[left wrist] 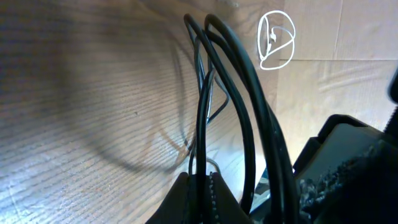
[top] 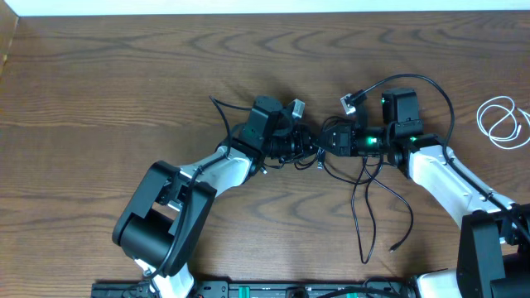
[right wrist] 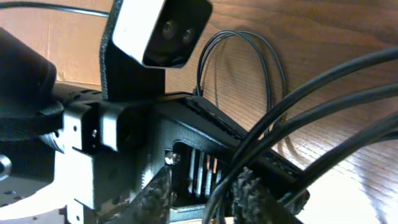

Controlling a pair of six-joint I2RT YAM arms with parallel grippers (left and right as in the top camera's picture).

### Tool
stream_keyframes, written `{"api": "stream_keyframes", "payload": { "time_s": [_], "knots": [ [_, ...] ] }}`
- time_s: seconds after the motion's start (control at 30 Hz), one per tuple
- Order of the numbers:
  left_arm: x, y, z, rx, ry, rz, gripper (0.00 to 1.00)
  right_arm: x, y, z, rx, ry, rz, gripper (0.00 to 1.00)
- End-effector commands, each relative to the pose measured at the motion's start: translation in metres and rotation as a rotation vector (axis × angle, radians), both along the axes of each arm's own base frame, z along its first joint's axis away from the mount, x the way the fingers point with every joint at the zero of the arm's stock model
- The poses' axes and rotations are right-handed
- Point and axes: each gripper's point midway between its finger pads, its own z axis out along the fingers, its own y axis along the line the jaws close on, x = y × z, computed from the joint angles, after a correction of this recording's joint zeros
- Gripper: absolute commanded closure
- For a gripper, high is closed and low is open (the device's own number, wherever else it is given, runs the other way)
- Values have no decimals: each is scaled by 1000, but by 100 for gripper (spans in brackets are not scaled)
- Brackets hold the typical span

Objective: Untangle cables
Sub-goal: 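Hold the black cables with both grippers close together at center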

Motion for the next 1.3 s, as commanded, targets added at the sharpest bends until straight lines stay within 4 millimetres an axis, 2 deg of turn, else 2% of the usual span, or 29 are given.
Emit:
{"api": "stream_keyframes", "payload": {
  "time_s": [0.0,0.13,0.27,0.43,0.57,0.67,0.8,1.0,1.17,1.27],
  "knots": [
    [-12,-11,6,-38,12,-63,92,0,-2,-1,2,-5,2,68],
    [-12,-10,6,-36,10,-60,92,5,-17,-4,-2,21,-42,70],
    [-12,-10,6,-36,10,-60,92,11,-43,-9,-9,73,-117,71],
    [-12,-10,6,-36,10,-60,92,15,-67,-14,-13,113,-188,67],
    [-11,-10,6,-36,11,-58,92,14,-81,-32,-103,185,-269,66],
    [-8,-7,6,-36,11,-49,92,11,-89,-43,-154,265,-338,74],
    [-4,-3,6,-37,11,-36,92,7,-87,-46,-164,303,-350,75],
    [-5,-3,7,-42,14,-42,92,3,-74,-47,-173,293,-312,76],
    [-6,-3,8,-49,20,-50,92,1,-65,-54,-230,307,-331,72],
    [-6,-3,8,-49,20,-50,92,3,-55,-50,-223,272,-305,71]
  ]
}}
